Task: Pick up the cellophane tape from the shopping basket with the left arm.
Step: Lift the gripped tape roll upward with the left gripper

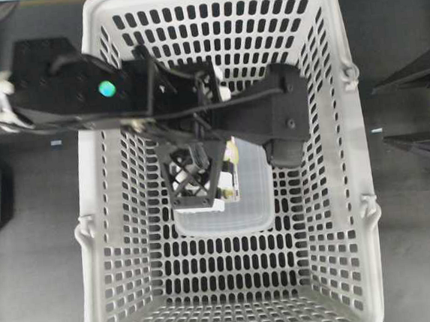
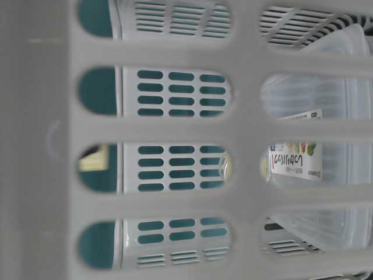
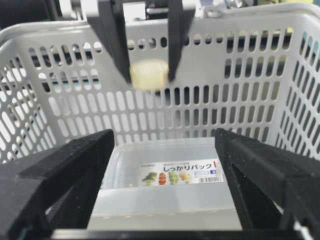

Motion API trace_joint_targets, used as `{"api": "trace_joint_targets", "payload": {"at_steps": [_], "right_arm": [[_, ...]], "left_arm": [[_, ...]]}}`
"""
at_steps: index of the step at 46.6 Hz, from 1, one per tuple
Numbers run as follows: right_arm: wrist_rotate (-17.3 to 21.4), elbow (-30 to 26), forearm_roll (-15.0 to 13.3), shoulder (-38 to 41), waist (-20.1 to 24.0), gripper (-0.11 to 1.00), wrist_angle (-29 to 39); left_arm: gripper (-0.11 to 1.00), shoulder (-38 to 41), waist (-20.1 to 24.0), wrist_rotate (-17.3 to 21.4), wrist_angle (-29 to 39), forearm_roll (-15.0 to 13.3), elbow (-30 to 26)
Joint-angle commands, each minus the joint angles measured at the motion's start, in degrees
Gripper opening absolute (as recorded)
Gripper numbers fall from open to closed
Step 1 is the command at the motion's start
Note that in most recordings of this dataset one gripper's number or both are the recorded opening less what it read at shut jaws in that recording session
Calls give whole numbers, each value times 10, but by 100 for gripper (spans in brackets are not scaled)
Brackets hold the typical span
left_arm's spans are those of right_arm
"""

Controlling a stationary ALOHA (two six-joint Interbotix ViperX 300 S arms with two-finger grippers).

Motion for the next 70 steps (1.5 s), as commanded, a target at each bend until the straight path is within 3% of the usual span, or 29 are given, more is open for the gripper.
{"api": "trace_joint_targets", "payload": {"at_steps": [1, 70], "right_arm": [[1, -7, 2, 3, 0, 78, -8], [1, -5, 3, 3, 9, 78, -18]], "left_arm": [[50, -17, -2, 1, 20, 2, -32], [50, -6, 1, 2, 21, 2, -33]]}}
